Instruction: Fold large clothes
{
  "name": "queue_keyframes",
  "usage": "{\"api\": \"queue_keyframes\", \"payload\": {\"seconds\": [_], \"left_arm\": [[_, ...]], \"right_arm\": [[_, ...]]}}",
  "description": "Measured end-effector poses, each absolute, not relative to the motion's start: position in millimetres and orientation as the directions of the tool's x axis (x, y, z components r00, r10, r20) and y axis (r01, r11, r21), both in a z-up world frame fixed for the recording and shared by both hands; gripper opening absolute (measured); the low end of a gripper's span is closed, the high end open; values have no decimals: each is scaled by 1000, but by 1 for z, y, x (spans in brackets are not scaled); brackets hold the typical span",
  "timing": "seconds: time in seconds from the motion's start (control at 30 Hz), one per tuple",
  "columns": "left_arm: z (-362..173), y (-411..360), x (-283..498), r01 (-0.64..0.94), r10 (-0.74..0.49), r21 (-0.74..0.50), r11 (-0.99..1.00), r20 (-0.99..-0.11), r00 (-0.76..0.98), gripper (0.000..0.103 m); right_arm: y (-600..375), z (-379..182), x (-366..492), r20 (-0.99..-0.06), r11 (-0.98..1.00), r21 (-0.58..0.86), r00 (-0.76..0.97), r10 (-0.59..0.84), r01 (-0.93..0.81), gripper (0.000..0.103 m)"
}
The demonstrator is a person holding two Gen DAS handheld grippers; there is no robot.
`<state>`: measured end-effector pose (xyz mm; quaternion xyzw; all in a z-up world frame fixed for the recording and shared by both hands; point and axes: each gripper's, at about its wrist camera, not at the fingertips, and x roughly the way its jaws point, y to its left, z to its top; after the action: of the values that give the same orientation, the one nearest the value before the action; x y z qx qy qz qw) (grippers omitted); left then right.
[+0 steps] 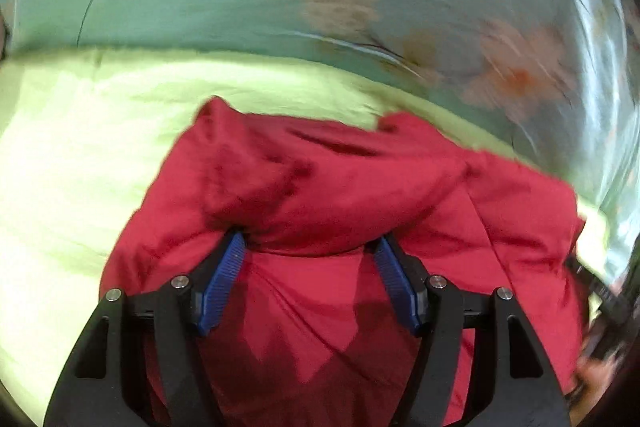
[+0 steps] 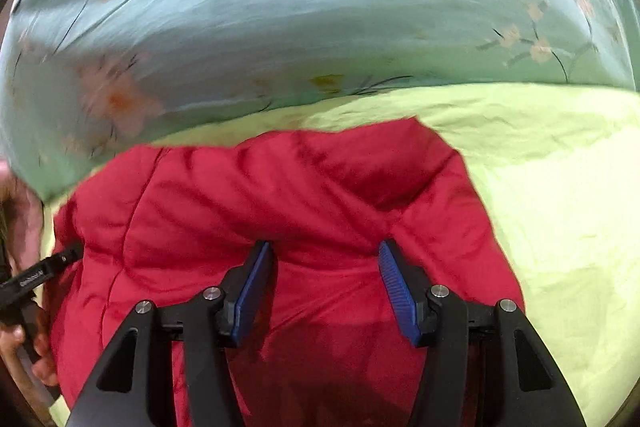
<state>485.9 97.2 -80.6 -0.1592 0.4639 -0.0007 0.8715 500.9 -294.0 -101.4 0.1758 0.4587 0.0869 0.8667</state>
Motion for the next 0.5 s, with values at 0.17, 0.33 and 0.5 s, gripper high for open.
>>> {"api": "queue_keyframes", "payload": {"seconds": [0.17, 0.33, 0.5], "left_arm": [[-89, 109, 498, -175, -136, -282, 943, -810, 571, 69], [-97, 113, 498, -190, -120, -278, 942, -805, 581, 70], [-86, 109, 489, -194, -123, -280, 940, -811, 572, 70]], "right_arm": [[-305, -111, 503, -750, 911, 410, 588, 303, 53, 56], [-316, -122, 507, -736, 888, 454, 593, 325, 77, 56], [-323, -120, 494, -747, 890, 445, 588, 312, 93, 56]]}}
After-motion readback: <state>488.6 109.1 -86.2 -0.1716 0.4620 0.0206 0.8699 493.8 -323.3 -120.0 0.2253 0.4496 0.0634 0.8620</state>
